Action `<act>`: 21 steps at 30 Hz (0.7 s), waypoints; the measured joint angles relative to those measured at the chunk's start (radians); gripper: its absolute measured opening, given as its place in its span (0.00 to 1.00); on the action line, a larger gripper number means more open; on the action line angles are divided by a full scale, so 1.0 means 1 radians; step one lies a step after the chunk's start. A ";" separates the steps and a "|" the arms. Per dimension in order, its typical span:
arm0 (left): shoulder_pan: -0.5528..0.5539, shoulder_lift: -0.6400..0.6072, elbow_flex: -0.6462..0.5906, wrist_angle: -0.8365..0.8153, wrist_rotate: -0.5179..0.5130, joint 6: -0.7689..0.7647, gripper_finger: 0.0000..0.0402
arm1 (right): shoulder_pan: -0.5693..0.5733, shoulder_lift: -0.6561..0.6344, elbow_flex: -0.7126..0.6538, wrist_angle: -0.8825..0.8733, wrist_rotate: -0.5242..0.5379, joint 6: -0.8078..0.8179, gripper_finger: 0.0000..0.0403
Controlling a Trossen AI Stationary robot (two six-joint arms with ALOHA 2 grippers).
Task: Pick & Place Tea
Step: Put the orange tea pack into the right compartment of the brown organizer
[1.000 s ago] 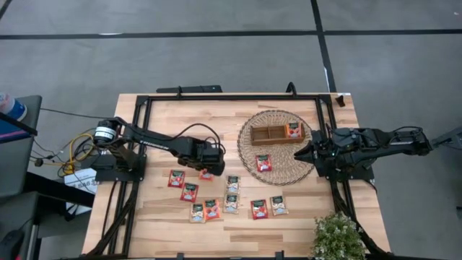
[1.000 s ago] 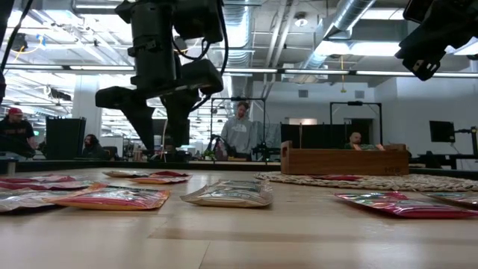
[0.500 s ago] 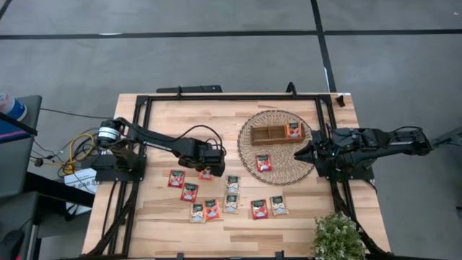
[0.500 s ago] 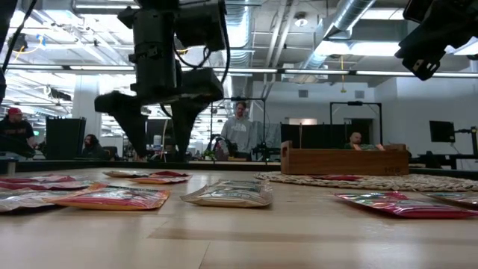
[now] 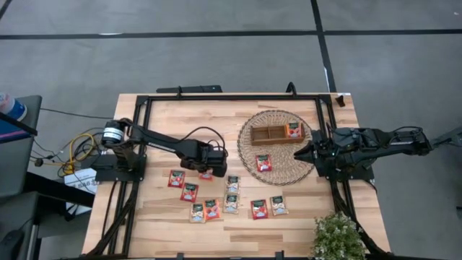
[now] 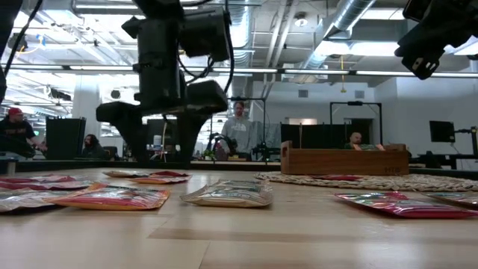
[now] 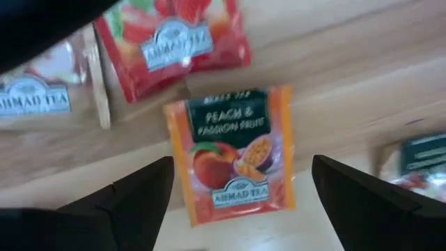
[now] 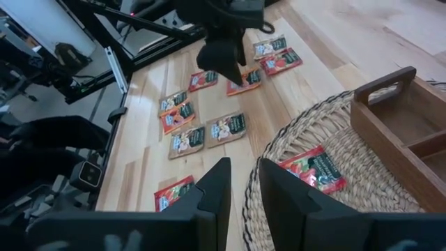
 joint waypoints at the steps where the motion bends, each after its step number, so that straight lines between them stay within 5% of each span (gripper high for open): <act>1: 0.000 0.010 -0.002 0.004 0.017 -0.001 0.83 | 0.000 0.000 0.000 0.002 0.000 0.003 0.17; 15: 0.000 0.078 0.003 0.021 0.034 -0.024 0.82 | 0.001 0.000 0.000 0.020 0.000 0.007 0.17; 21: -0.004 0.080 0.001 0.008 0.020 -0.024 0.67 | 0.001 0.000 0.000 0.020 0.000 0.007 0.17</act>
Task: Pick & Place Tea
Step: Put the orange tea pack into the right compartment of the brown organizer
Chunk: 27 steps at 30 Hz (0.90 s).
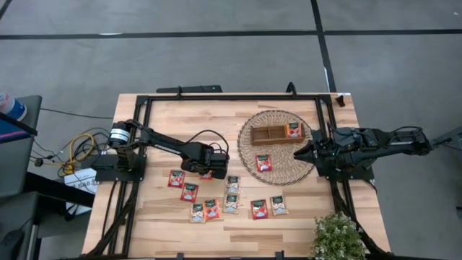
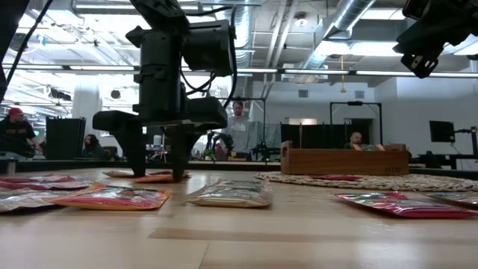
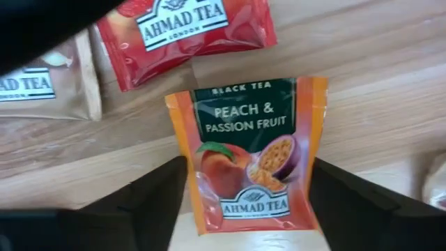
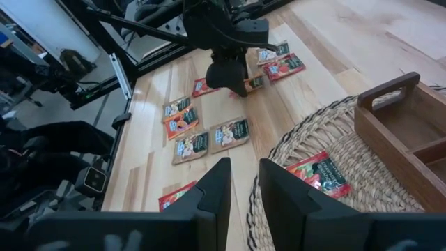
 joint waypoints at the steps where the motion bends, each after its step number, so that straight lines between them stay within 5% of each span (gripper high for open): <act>1: 0.000 0.000 0.000 -0.002 -0.005 0.000 0.63 | 0.000 0.000 0.000 0.000 0.000 0.000 0.17; 8: -0.001 0.001 -0.001 -0.005 -0.021 0.001 0.47 | 0.000 0.000 0.000 0.000 0.000 0.000 0.17; 20: -0.025 -0.027 0.042 -0.097 -0.152 0.002 0.46 | 0.000 0.000 0.000 0.000 0.000 0.008 0.17; 27: -0.032 -0.028 0.048 -0.086 -0.143 -0.001 0.46 | 0.000 0.000 0.000 0.000 0.001 0.008 0.17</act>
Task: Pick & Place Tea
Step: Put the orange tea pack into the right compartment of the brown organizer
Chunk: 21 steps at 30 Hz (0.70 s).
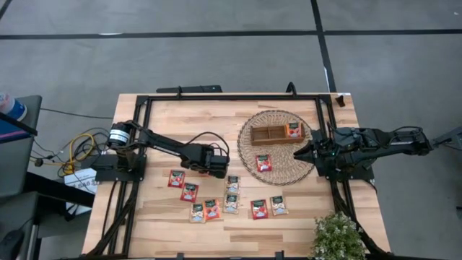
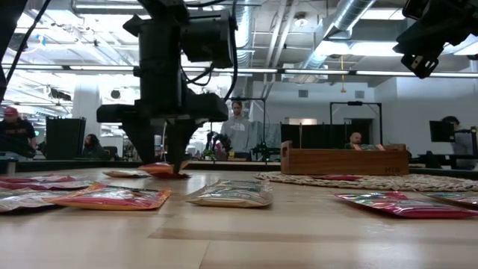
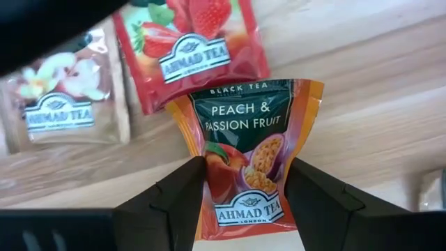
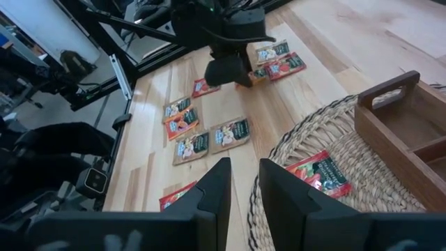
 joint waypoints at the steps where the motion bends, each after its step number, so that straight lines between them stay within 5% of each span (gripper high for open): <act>1: -0.002 0.000 0.002 0.001 0.006 0.000 0.46 | 0.000 0.000 0.000 0.000 0.000 0.000 0.17; 6: -0.027 0.000 0.055 -0.003 0.013 0.005 0.46 | 0.000 0.000 0.000 0.000 0.002 0.008 0.17; 11: -0.040 -0.001 0.180 0.012 -0.097 0.112 0.46 | -0.003 0.003 0.000 0.032 0.003 0.079 0.17; 21: -0.040 -0.005 0.416 0.254 -0.402 0.649 0.46 | -0.100 0.076 0.023 0.195 -0.211 0.225 0.17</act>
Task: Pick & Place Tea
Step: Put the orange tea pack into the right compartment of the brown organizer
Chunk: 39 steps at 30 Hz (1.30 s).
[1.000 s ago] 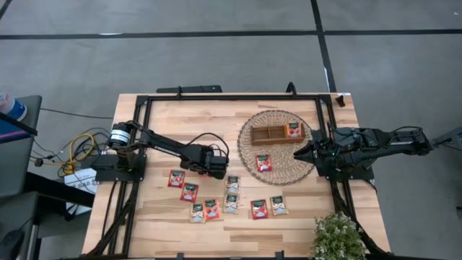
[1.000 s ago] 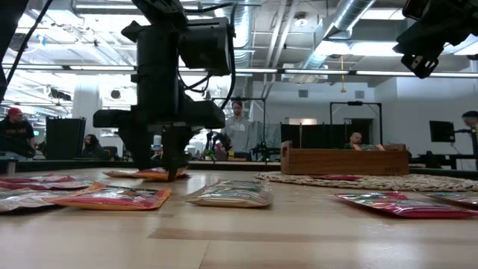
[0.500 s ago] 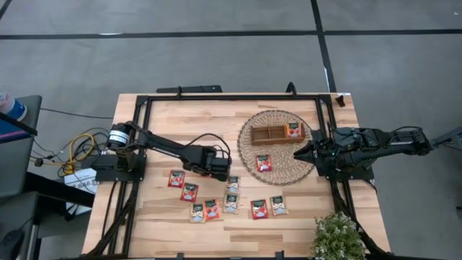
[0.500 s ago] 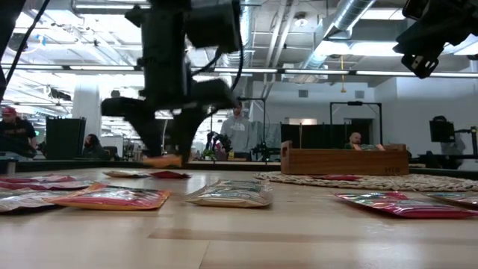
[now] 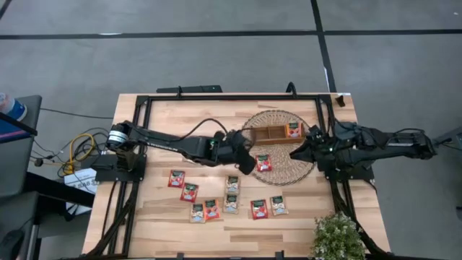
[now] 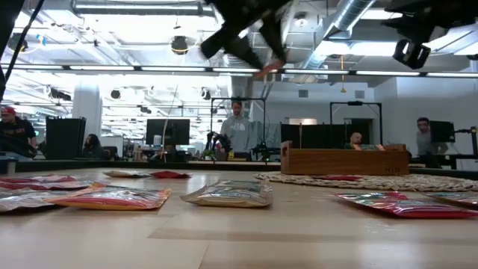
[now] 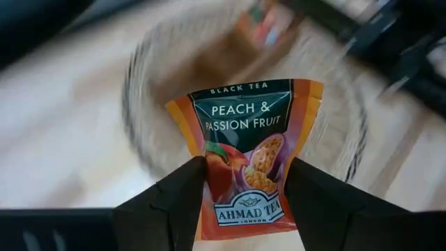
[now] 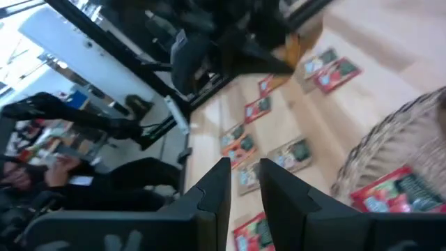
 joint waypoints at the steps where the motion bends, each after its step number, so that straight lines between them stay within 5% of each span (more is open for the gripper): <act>1: 0.000 0.000 0.006 0.039 -0.018 0.066 0.46 | -0.013 0.015 0.013 0.000 -0.028 0.001 0.17; 8: 0.000 0.002 0.010 0.151 -0.047 0.380 0.46 | -0.100 0.129 0.122 0.002 -0.180 -0.064 0.21; 15: 0.000 0.003 0.010 0.156 -0.056 0.538 0.46 | -0.189 0.257 0.171 0.001 -0.325 -0.085 0.42; 22: 0.000 0.004 0.010 0.155 -0.056 0.628 0.46 | -0.265 0.412 0.172 0.081 -0.338 -0.087 0.59; 27: 0.000 0.004 0.010 0.101 -0.034 0.676 0.46 | -0.322 0.463 0.172 0.253 -0.341 -0.064 0.61; 39: 0.008 0.004 0.010 0.053 -0.032 0.693 0.46 | -0.353 0.598 0.172 0.342 -0.347 -0.054 0.56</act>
